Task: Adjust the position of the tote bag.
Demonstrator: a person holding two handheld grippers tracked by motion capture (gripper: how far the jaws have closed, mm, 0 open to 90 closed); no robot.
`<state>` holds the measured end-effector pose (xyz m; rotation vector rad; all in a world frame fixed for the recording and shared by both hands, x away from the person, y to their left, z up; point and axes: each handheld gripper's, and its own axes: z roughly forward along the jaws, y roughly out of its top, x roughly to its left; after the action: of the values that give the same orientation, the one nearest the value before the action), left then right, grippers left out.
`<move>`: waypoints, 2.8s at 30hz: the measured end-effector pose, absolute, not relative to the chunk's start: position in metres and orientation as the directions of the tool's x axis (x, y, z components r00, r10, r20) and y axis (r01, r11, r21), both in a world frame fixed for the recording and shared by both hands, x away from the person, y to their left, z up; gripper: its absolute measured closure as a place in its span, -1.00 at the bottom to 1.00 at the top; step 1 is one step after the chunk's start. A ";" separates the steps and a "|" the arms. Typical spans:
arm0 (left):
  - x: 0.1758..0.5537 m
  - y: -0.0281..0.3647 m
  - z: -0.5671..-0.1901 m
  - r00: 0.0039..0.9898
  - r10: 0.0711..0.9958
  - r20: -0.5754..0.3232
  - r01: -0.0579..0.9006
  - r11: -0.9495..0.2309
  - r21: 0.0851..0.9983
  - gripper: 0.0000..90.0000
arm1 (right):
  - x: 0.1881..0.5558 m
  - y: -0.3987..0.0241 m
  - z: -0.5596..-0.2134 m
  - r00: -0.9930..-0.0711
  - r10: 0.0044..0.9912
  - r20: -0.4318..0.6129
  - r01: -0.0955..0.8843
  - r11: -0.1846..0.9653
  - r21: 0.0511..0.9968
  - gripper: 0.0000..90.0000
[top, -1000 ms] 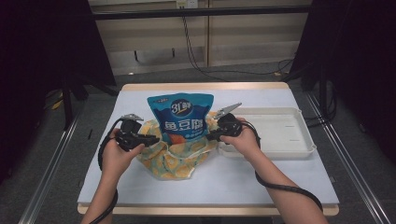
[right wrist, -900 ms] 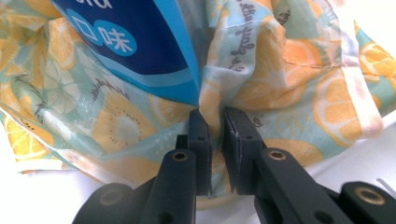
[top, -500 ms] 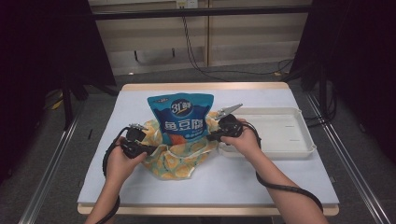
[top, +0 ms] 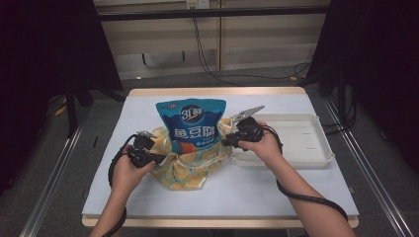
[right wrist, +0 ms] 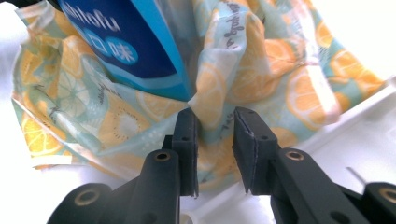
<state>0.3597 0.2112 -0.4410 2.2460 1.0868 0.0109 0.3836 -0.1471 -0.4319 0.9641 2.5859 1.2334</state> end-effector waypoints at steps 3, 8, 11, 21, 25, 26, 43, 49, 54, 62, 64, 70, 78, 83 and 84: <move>0.360 0.211 -0.441 0.664 0.704 -0.252 0.699 -0.465 0.544 0.90 | 0.383 -0.150 -0.426 -0.785 0.598 0.161 0.500 0.457 0.736 0.40; 0.360 0.211 -0.440 0.669 0.701 -0.247 0.696 -0.474 0.540 0.90 | 0.383 -0.153 -0.418 -0.783 0.602 0.156 0.496 0.453 0.741 0.27; 0.360 0.211 -0.439 0.669 0.702 -0.245 0.694 -0.473 0.543 0.90 | 0.383 -0.153 -0.415 -0.780 0.606 0.157 0.500 0.452 0.739 0.26; 0.360 0.210 -0.439 0.669 0.702 -0.244 0.693 -0.471 0.546 0.90 | 0.386 -0.147 -0.405 -0.781 0.606 0.148 0.492 0.452 0.744 0.26; 0.360 0.210 -0.439 0.668 0.703 -0.245 0.693 -0.467 0.549 0.89 | 0.388 -0.146 -0.402 -0.788 0.599 0.143 0.480 0.452 0.751 0.36; 0.360 0.210 -0.438 0.671 0.701 -0.241 0.690 -0.471 0.550 0.89 | 0.389 -0.145 -0.402 -0.787 0.601 0.139 0.479 0.453 0.752 0.39; 0.361 0.210 -0.436 0.672 0.699 -0.244 0.683 -0.459 0.568 0.85 | 0.399 -0.126 -0.424 -0.797 0.590 0.130 0.479 0.486 0.730 0.83; 0.362 0.209 -0.436 0.672 0.698 -0.248 0.682 -0.453 0.574 0.85 | 0.404 -0.124 -0.439 -0.793 0.593 0.141 0.493 0.488 0.720 0.92; 0.364 0.211 -0.438 0.679 0.693 -0.244 0.681 -0.469 0.562 0.85 | 0.404 -0.123 -0.445 -0.790 0.598 0.134 0.494 0.493 0.716 0.95; 0.363 0.210 -0.438 0.672 0.701 -0.240 0.683 -0.462 0.565 0.82 | 0.400 -0.120 -0.456 -0.797 0.591 0.123 0.484 0.504 0.716 0.95; 0.362 0.209 -0.439 0.661 0.708 -0.249 0.691 -0.445 0.570 0.82 | 0.399 -0.119 -0.458 -0.798 0.590 0.125 0.486 0.506 0.712 0.94; 0.362 0.212 -0.439 0.658 0.710 -0.253 0.695 -0.442 0.567 0.78 | 0.397 -0.114 -0.458 -0.805 0.585 0.099 0.473 0.533 0.701 0.92; 0.360 0.217 -0.438 0.656 0.708 -0.262 0.698 -0.437 0.567 0.66 | 0.400 -0.121 -0.453 -0.789 0.604 0.113 0.493 0.512 0.703 0.70; 0.359 0.217 -0.437 0.650 0.713 -0.264 0.701 -0.427 0.571 0.56 | 0.399 -0.127 -0.440 -0.791 0.604 0.099 0.482 0.514 0.710 0.44; 0.358 0.217 -0.436 0.648 0.713 -0.267 0.701 -0.421 0.575 0.52 | 0.399 -0.128 -0.438 -0.796 0.598 0.096 0.474 0.516 0.714 0.40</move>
<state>0.3582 0.2172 -0.4361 2.1975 1.0935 0.0241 0.3990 -0.1283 -0.4376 0.9238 2.5913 1.1449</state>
